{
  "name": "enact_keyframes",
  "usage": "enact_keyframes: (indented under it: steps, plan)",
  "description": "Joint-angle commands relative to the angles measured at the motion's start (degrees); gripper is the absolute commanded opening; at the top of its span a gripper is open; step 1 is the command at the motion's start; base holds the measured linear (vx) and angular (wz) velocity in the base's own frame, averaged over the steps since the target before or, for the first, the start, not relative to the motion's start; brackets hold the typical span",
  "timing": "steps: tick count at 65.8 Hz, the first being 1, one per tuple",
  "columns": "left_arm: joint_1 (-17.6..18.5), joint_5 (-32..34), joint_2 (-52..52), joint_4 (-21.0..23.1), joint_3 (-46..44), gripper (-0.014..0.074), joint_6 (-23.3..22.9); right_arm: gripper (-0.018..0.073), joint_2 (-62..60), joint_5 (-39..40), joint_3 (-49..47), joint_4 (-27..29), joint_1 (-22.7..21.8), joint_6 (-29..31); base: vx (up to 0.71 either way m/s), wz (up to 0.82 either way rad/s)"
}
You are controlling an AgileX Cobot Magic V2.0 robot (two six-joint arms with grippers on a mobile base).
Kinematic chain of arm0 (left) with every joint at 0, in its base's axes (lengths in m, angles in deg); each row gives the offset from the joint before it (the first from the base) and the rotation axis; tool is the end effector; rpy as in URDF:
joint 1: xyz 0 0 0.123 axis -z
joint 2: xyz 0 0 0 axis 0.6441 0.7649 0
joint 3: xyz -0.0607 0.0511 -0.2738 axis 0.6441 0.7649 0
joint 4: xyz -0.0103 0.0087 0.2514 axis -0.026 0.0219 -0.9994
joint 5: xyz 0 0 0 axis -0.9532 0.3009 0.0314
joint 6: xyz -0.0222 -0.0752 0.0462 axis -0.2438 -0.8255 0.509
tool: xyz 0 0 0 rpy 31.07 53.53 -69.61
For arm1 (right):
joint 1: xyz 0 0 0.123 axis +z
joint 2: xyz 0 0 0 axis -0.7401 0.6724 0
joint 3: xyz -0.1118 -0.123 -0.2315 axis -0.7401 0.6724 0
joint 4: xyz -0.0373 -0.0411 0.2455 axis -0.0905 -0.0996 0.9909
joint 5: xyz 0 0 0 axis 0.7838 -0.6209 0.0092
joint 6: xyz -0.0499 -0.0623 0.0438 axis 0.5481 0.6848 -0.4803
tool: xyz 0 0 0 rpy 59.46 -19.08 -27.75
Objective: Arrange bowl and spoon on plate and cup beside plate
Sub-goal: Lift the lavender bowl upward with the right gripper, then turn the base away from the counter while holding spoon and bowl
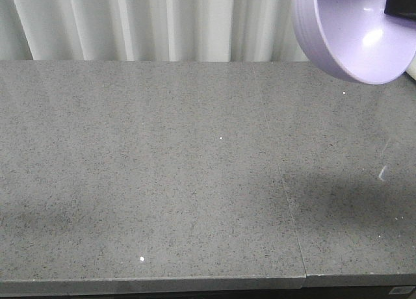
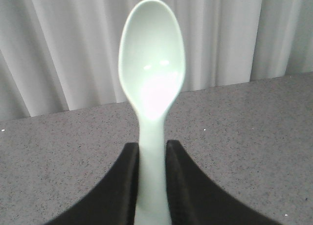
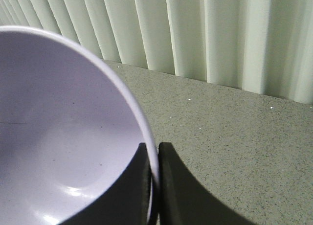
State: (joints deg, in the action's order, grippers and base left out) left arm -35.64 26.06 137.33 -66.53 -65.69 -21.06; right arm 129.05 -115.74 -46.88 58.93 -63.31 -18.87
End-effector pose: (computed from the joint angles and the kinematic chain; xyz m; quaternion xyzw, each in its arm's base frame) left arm 0.1938 -0.0159 0.4446 0.0416 0.7984 -0.0207 0.6004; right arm 0.2228 0.0123 0.4623 -0.1804 0.7741 0.2656 0.5456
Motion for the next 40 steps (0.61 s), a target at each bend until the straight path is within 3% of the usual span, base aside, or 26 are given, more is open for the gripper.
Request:
enact_keyframes:
  steps: [1,40]
  plan:
    - [0.2,4.4,-0.8,0.3,-1.6,-0.0008,-0.1,-0.0006,-1.2,2.3,-1.6,3.8,-0.1,0.4,-0.01,-0.03]
    - [0.2,4.4,-0.8,0.3,-1.6,-0.0008,-0.1,-0.0006,-1.2,2.3,-1.6,3.8,-0.1,0.4,-0.02,-0.11]
